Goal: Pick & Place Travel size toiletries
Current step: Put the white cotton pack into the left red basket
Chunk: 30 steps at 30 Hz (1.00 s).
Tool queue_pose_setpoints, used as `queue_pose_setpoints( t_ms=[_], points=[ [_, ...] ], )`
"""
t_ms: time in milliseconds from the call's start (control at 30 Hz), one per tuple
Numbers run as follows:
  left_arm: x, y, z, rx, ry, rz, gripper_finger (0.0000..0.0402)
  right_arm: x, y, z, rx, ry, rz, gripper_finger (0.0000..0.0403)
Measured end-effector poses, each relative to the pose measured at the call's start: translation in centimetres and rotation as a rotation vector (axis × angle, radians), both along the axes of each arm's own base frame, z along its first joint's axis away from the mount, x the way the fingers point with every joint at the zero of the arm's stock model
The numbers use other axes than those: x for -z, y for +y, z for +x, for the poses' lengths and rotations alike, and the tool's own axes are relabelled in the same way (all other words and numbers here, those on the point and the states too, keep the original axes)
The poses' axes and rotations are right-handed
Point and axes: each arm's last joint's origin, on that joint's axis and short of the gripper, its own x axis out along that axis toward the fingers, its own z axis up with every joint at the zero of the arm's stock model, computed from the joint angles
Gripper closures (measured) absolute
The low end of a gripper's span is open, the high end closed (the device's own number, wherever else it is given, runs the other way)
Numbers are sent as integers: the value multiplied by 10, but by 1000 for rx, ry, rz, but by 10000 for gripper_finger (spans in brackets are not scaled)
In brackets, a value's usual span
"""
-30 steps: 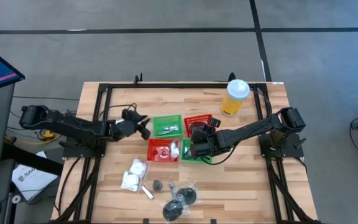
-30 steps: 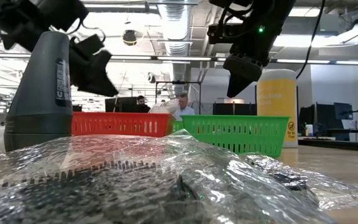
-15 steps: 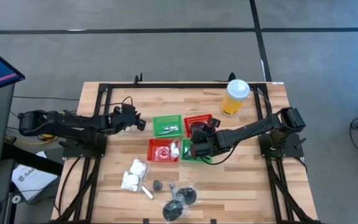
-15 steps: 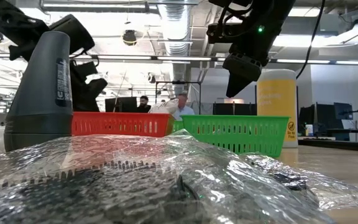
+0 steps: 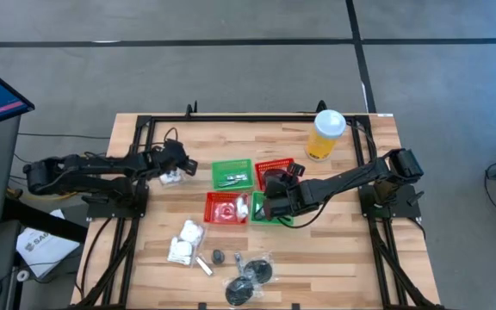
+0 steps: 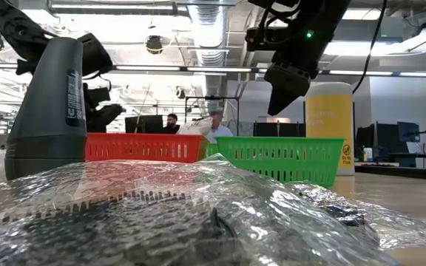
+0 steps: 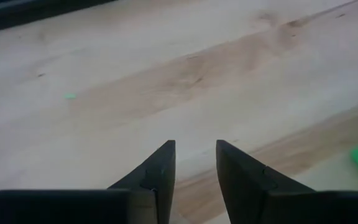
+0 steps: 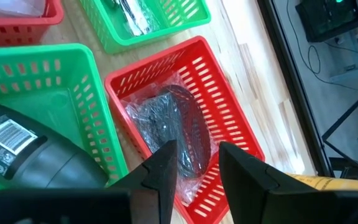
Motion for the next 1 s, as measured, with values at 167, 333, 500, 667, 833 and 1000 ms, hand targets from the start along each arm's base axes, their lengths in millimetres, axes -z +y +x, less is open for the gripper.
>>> queue_pose_setpoints(
  t_ms=[167, 333, 500, 667, 833, 1000],
  points=[
    [3, 5, -5, 5, 58, -10, 273, 0, 0, 1, 0, -8, 2, 294],
    [4, 9, -10, -18, 94, -19, 259, 0, 0, 1, 0, -8, 2, 294],
    [8, 12, -15, -16, 105, -94, 252, 0, 0, 1, 0, -8, 2, 294],
    [15, 13, -19, -23, 160, -142, 251, 0, 0, 1, 1, -10, 3, 294],
    [19, 15, -19, -27, 189, -159, 252, 0, 0, 1, 2, -12, 4, 294],
    [24, 15, -18, -12, 203, -200, 253, 0, 0, 1, 2, -12, 4, 294]
  ],
)
